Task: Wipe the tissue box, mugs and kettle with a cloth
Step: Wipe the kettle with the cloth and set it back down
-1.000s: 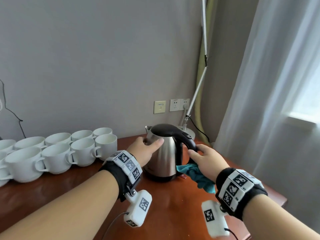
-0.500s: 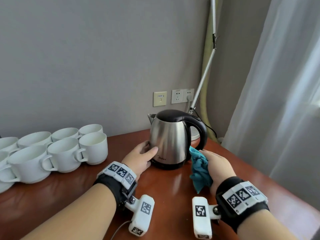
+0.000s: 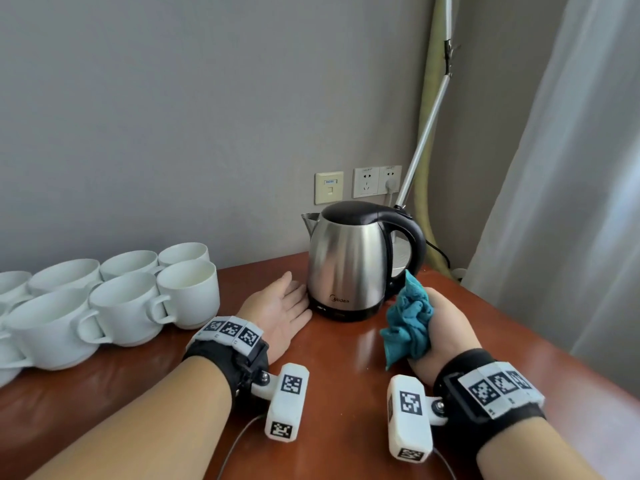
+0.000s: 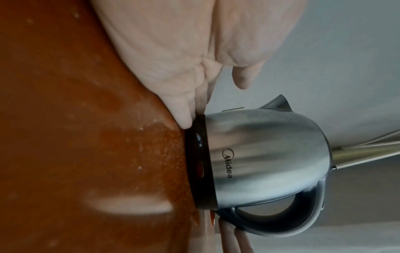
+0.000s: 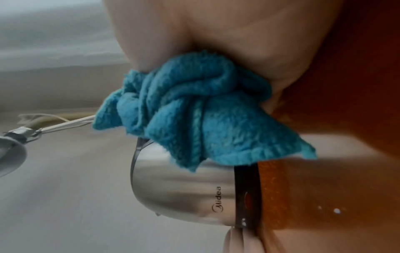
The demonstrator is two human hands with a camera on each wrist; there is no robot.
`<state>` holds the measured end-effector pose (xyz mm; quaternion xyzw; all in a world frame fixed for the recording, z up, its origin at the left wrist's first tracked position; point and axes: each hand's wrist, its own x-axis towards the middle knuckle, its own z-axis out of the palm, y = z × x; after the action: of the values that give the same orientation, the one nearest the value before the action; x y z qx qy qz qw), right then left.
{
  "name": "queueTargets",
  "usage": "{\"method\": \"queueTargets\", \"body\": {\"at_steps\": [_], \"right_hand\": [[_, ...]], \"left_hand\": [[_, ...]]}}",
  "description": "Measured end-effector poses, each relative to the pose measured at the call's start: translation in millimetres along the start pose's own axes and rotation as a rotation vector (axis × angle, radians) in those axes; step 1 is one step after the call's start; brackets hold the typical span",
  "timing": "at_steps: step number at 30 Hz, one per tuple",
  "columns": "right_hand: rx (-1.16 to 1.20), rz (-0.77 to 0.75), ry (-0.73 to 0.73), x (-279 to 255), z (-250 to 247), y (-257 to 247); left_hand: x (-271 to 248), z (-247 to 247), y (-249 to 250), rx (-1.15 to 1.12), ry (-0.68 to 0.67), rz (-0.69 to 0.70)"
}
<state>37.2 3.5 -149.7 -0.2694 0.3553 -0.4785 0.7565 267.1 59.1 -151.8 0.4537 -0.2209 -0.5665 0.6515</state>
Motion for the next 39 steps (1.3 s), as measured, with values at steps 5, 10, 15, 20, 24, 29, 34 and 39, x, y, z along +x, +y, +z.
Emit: {"method": "queueTargets", "body": {"at_steps": [5,10,15,20,24,29,34,39], "right_hand": [[0.128,0.008,-0.080,11.5,3.1,-2.2],[0.181,-0.025,-0.107,16.5,10.5,1.1],[0.162,-0.061,-0.103,18.1,7.0,2.7],[0.181,-0.073,-0.103,16.6,6.2,2.6],[0.165,-0.063,-0.002,18.2,-0.7,0.4],[0.221,-0.102,0.081,15.2,-7.6,-1.4],[0.332,-0.109,-0.026,-2.9,-5.1,-9.5],[0.289,-0.106,0.012,-13.2,-9.0,-10.7]], "left_hand": [[3.0,4.7,3.6,-0.028,-0.011,-0.004],[9.2,1.0,5.0,-0.078,-0.012,-0.020],[11.4,-0.8,4.2,-0.083,-0.025,-0.039],[7.0,0.4,5.0,0.039,-0.040,-0.035],[-2.7,8.0,20.3,0.440,0.024,0.071],[9.1,32.8,66.2,0.761,0.077,0.374],[20.0,54.8,81.7,1.040,-0.050,0.457],[0.9,47.4,82.5,1.332,0.008,0.645]]}}
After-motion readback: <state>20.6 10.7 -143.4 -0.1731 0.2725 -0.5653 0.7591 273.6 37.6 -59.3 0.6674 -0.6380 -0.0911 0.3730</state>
